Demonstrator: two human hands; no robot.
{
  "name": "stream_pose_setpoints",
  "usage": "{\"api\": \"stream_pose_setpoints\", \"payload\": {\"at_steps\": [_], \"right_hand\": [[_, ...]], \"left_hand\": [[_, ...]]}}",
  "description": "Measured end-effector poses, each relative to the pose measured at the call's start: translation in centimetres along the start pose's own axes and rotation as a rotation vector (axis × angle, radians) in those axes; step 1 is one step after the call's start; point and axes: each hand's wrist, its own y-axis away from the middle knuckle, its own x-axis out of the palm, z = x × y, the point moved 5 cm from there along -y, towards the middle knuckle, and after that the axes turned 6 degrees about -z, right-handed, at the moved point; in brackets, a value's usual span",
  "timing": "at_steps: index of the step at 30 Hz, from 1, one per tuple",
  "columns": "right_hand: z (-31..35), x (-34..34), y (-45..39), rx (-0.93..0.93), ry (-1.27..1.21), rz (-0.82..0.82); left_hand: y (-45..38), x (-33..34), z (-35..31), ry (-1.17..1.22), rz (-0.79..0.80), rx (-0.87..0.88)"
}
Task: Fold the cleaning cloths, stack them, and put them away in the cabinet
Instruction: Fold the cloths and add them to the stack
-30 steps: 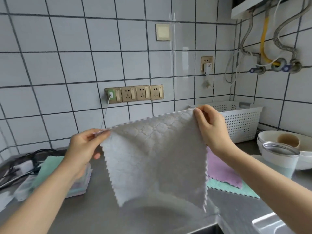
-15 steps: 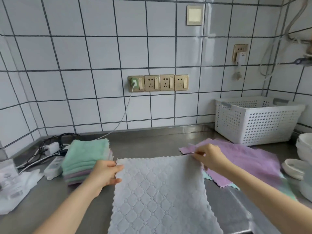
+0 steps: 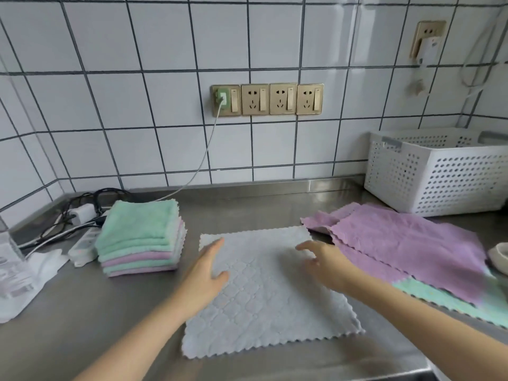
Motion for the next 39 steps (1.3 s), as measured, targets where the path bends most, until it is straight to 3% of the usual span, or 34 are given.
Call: {"api": "stream_pose_setpoints", "payload": {"at_steps": [3, 6, 12, 17, 19, 21, 26, 33, 39], "right_hand": [[1.5, 1.1, 3.7, -0.281, 0.035, -0.030], [3.1, 1.6, 7.2, -0.422, 0.000, 0.030], [3.8, 2.3, 9.8, -0.517, 0.154, 0.059], [4.3, 2.9, 10.2, -0.641, 0.325, -0.069], [4.6, 3.1, 10.2, -0.634, 0.396, -0.088], [5.0, 3.2, 10.0, -0.609, 0.433, -0.150], [7.2, 4.3, 8.7, -0.510, 0.549, -0.214], [5.8, 3.4, 8.4, -0.465, 0.567, -0.245], [0.9, 1.0, 10.4, -0.387, 0.462, -0.273]], "left_hand": [[4.8, 1.8, -1.9, -0.034, 0.196, 0.161], [8.5, 2.4, -2.7, -0.123, 0.332, 0.273], [10.0, 1.1, -2.6, -0.291, 0.189, 0.449], [10.7, 1.2, -3.0, -0.440, 0.140, 0.596], [10.8, 1.2, -3.2, -0.437, 0.153, 0.581], [10.6, 1.2, -3.9, -0.434, 0.059, 0.594], [9.8, 2.3, -7.1, -0.655, 0.076, 0.310], [8.9, 2.6, -6.3, -0.797, 0.002, 0.387], [10.1, -0.8, -0.6, -0.489, -0.067, 0.311]]}}
